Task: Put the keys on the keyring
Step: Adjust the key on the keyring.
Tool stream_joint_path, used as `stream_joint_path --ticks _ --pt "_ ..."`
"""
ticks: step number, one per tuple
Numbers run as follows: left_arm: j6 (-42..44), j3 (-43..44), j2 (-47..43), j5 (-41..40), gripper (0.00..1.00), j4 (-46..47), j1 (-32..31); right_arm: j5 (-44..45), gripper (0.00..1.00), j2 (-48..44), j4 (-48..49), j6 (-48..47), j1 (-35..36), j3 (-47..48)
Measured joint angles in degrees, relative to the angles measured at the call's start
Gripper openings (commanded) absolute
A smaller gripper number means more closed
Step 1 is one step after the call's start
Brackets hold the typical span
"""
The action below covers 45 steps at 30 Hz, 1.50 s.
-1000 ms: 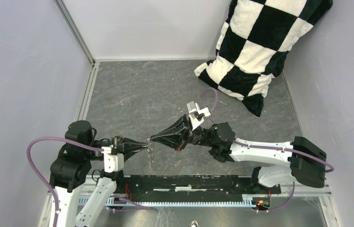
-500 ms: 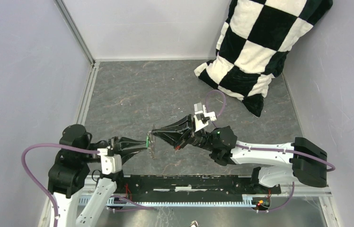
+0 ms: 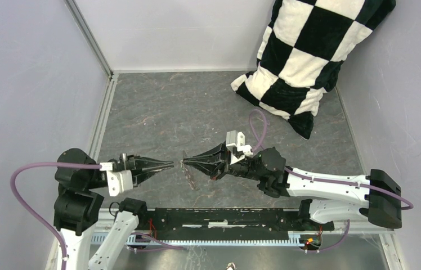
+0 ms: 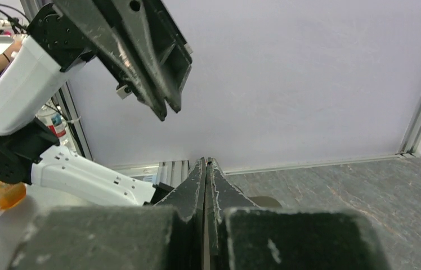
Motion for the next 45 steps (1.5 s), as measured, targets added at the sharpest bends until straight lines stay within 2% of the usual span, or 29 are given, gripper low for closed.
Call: stream_joint_path --ticks 4,10,13,23,39,45 --pt "-7.8 -1.6 1.1 -0.1 0.2 4.5 0.0 -1.5 0.0 0.0 -2.1 -1.5 0.0 0.3" --pt "-8.6 -1.6 3.5 -0.8 0.45 0.2 0.0 -2.9 0.0 0.0 -2.6 -1.8 0.0 0.3" --pt "-8.3 -1.5 4.3 -1.3 0.49 -3.0 0.0 -3.5 0.0 0.0 -2.6 -1.8 0.0 0.3" --pt "-5.5 -0.5 6.9 -1.2 0.28 -10.6 0.0 -5.1 0.0 0.1 -3.2 -1.8 0.1 2.8" --pt "-5.5 -3.8 3.1 1.5 0.27 -8.7 0.0 -7.1 0.01 1.2 -3.4 -1.8 0.1 3.2" --pt "-4.0 -3.3 3.1 1.2 0.1 -8.4 0.0 -8.0 0.0 2.0 -3.6 -1.8 0.1 3.6"
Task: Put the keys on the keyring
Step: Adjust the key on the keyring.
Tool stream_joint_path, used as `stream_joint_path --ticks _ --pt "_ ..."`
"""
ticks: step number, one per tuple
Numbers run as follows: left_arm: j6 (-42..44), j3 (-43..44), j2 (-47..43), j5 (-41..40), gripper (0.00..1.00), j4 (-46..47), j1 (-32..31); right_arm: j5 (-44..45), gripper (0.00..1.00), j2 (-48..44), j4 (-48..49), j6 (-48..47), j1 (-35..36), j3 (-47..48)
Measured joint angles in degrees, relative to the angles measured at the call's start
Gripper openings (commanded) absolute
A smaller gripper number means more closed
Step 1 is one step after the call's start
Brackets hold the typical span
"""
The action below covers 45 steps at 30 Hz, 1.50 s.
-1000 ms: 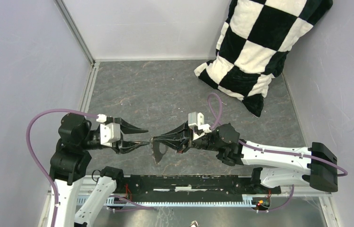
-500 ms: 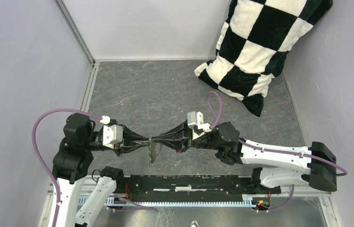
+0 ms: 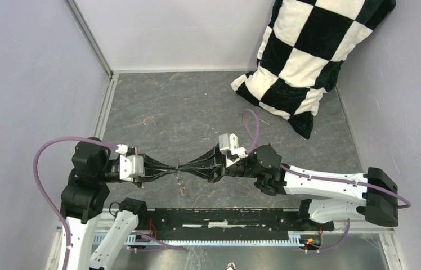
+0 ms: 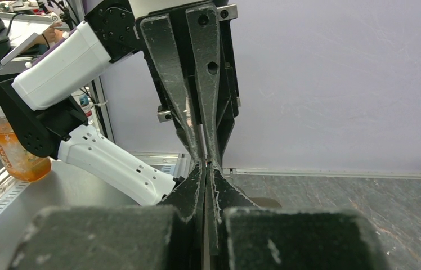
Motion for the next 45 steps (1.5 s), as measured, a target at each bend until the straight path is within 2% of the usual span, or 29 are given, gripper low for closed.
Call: stream_joint_path --ticks 4,11,13,15,19,24,28,31,37,45 --pt "0.4 0.1 0.0 -0.1 0.03 0.2 0.0 -0.5 0.0 0.1 -0.2 0.0 0.0 0.3" --pt "0.5 0.1 0.0 -0.1 0.02 0.2 0.0 -1.2 0.0 0.2 -1.1 0.0 0.0 0.9" --pt "0.5 0.1 0.0 -0.2 0.02 0.2 0.0 -1.4 0.05 0.3 -2.1 -0.2 0.0 1.5" --pt "0.5 0.2 0.0 -0.6 0.02 0.2 0.1 -1.5 0.13 0.3 -4.1 -0.6 -0.1 2.6" --pt "1.0 0.3 0.0 -1.5 0.02 0.0 0.1 -1.7 0.34 0.2 -11.0 -2.8 -0.8 6.1" --pt "1.5 0.4 0.7 -1.8 0.02 -0.7 0.1 -1.5 0.42 0.9 -28.4 -8.3 -1.6 16.5" --pt "1.7 0.4 2.3 -3.1 0.02 -1.6 0.1 -1.5 0.4 4.0 -43.3 -14.7 -1.8 29.8" --pt "1.8 0.4 3.0 -4.7 0.02 -1.8 0.1 -1.6 0.37 4.9 -51.0 -18.4 -1.8 34.8" --pt "3.5 0.4 3.1 -6.5 0.02 -2.1 0.1 -1.1 0.34 7.3 -63.2 -23.2 -1.8 38.6" --pt "5.9 0.3 3.4 -6.4 0.02 -3.0 0.1 -1.3 0.25 10.7 -68.5 -25.8 -1.8 39.9"
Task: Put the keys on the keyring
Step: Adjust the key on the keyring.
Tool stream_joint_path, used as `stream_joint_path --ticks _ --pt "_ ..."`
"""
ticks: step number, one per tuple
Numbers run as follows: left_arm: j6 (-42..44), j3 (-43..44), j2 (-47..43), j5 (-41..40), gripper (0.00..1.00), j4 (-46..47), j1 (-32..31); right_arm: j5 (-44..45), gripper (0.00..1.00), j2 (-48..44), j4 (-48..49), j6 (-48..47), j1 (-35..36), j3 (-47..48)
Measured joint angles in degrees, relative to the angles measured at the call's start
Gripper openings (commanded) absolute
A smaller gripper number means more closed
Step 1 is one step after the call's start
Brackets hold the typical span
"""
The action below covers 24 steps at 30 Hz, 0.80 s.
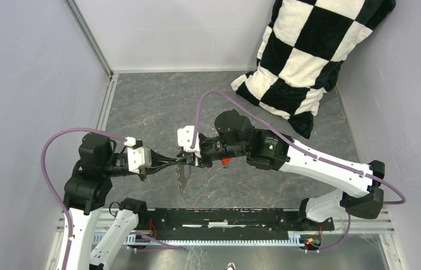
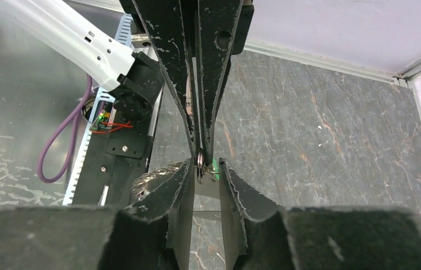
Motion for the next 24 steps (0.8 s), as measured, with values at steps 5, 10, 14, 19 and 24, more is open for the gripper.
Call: stream_joint_path --ticks 5,10,14,19,24 --pt "0.7 0.0 0.0 0.0 0.02 -0.3 0.0 -0.2 0.12 0.2 -0.6 -0.9 0.0 0.9" --pt "0.9 -0.2 0.0 0.0 0.02 -0.3 0.0 -0.4 0.08 0.2 -0.7 -1.4 0.0 0.9" --pt "1.1 -0.6 -0.5 -0.1 0.02 -0.7 0.0 -0.7 0.1 0.5 -1.2 -1.6 0.0 1.0" --pt "1.3 -0.6 -0.4 -0.5 0.02 -1.4 0.0 -0.8 0.09 2.0 -2.6 -1.9 0.0 2.9" --pt "2.4 -0.6 0.0 -0.5 0.02 -2.4 0.2 -0.8 0.0 2.7 -3.1 -2.3 0.0 3.2"
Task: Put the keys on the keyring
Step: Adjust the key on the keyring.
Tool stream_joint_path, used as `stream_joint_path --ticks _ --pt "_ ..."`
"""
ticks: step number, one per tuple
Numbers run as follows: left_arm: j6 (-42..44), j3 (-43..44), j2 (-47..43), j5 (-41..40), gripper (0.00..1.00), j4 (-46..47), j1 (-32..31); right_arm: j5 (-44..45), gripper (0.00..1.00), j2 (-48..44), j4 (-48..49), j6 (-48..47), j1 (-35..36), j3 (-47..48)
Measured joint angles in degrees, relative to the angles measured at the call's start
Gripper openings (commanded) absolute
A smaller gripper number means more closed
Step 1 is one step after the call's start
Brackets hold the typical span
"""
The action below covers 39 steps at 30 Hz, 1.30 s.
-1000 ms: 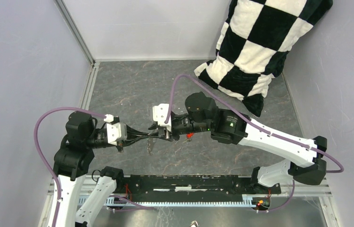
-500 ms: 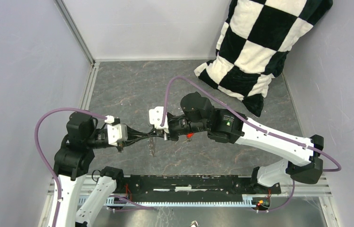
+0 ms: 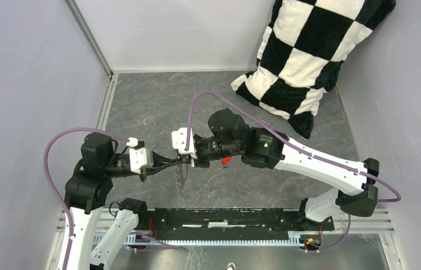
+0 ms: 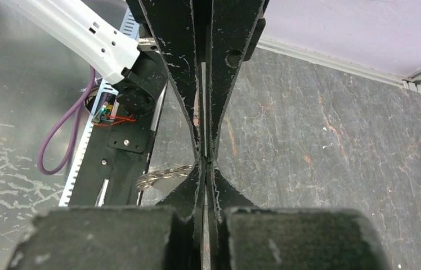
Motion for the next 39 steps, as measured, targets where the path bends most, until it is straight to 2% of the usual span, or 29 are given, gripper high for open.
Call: stream_joint_path --ticks 3,5,8,9,10,15,23,29,34,39 --pt "0.2 0.0 0.2 -0.4 0.03 -0.5 0.0 0.3 0.0 0.3 -0.3 -0.4 0.0 0.2" --pt "0.4 0.0 0.3 -0.4 0.2 -0.4 0.0 0.7 0.0 0.3 -0.3 -0.5 0.0 0.2" --pt "0.8 0.0 0.2 -0.3 0.62 -0.3 0.0 1.6 0.0 0.2 0.2 -0.5 0.0 0.0" --pt "0.9 0.0 0.2 -0.2 0.68 -0.3 0.0 1.7 0.0 0.2 1.0 -0.3 -0.2 -0.3" --pt "1.2 0.0 0.2 -0.2 0.7 -0.3 0.0 1.8 0.0 0.2 1.6 -0.1 -0.4 -0.5" --pt "1.3 0.5 0.3 -0.9 0.67 -0.8 0.0 -1.1 0.0 -0.7 7.7 3.7 -3.9 -3.3" --pt "6.3 1.6 0.9 -2.5 0.5 -4.2 0.0 -8.1 0.0 -7.3 23.1 13.1 -8.2 -14.9" --pt "10.1 0.9 -1.4 -5.5 0.53 -3.5 0.0 -12.8 0.0 -8.3 31.7 19.4 -8.7 -18.6" --pt "10.2 0.9 -2.5 -5.5 0.53 -1.2 0.0 -16.4 0.0 -8.3 34.9 23.2 -8.7 -20.2" --pt "10.1 0.9 -3.4 -3.9 0.38 -0.1 0.0 -18.4 0.0 -8.3 37.7 25.6 -8.7 -20.7"
